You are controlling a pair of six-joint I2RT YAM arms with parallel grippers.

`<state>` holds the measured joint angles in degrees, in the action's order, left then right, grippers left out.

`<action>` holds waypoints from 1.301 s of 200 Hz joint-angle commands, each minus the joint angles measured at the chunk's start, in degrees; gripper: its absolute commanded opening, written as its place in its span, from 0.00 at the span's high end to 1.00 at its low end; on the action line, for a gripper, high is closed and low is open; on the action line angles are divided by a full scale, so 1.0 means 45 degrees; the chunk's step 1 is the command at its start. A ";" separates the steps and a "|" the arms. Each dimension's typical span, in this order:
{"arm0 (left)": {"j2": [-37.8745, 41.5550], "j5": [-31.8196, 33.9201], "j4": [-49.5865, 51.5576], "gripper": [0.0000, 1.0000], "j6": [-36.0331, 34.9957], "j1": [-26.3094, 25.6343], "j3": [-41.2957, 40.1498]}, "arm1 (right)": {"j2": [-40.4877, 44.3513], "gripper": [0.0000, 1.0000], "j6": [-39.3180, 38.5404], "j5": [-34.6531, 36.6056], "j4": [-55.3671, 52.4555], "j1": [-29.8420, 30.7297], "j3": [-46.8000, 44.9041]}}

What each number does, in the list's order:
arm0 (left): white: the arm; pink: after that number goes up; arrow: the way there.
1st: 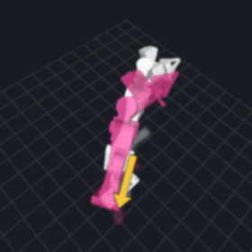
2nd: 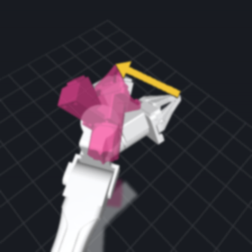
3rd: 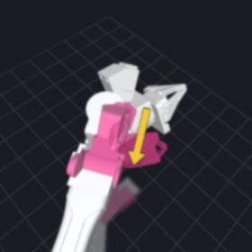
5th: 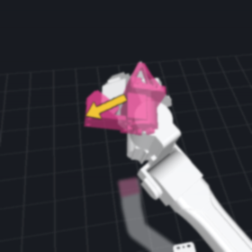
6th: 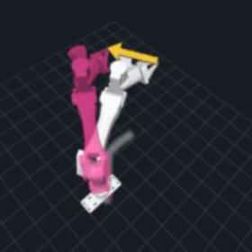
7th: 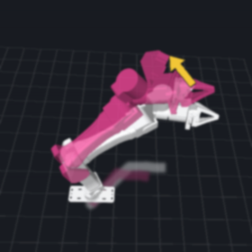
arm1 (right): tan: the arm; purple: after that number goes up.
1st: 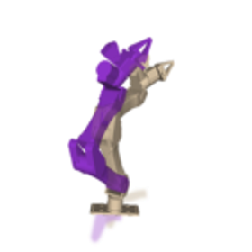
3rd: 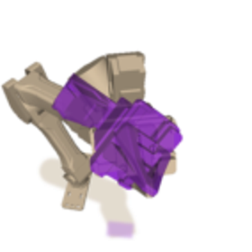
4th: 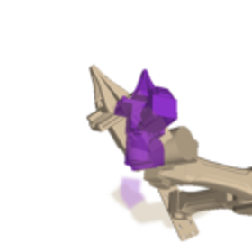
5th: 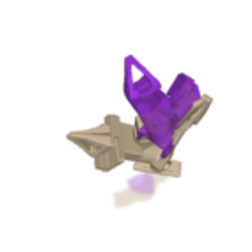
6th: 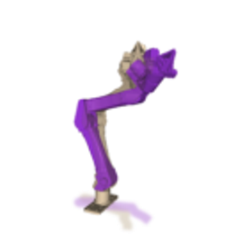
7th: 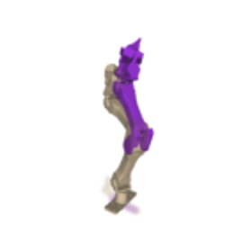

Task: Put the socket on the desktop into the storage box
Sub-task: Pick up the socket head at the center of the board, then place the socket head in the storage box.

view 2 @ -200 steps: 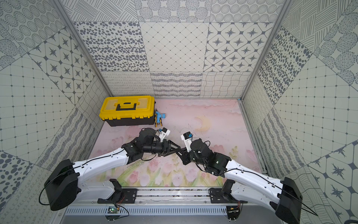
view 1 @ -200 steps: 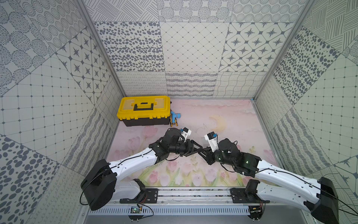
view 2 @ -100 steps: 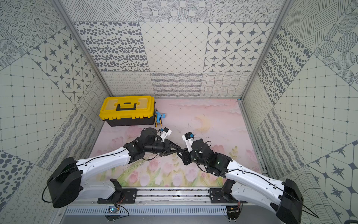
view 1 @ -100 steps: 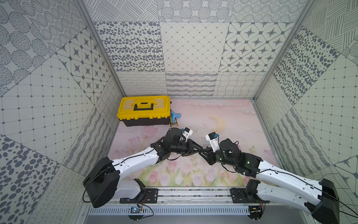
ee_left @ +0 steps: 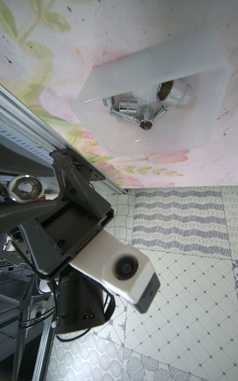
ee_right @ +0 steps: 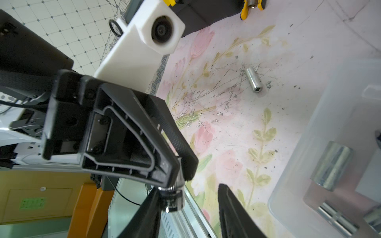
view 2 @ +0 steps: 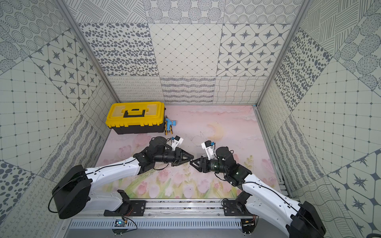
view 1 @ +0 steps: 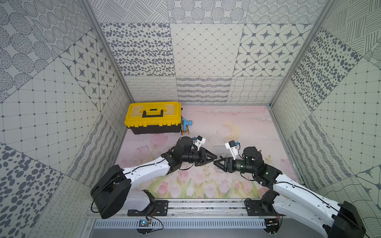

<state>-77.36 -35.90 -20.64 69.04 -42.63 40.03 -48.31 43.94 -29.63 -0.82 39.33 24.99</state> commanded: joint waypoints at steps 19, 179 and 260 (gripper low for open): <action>-0.0192 -0.1093 -0.2540 1.00 0.0812 0.0040 -0.0204 | 0.0086 0.62 0.0517 -0.1027 0.1159 -0.0331 0.0055; 0.2209 0.3278 0.5129 0.37 -0.4098 0.0116 0.1084 | 0.1155 1.00 -0.1718 0.3945 -0.5951 -0.0188 0.2686; 0.2814 0.6454 0.8168 0.45 -0.5305 0.0192 0.1779 | -0.0683 1.00 -0.1670 0.9216 -1.1152 0.0514 0.5182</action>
<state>-65.89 -17.10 5.41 51.79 -42.15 47.07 -49.36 36.77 3.42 -44.31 40.14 46.06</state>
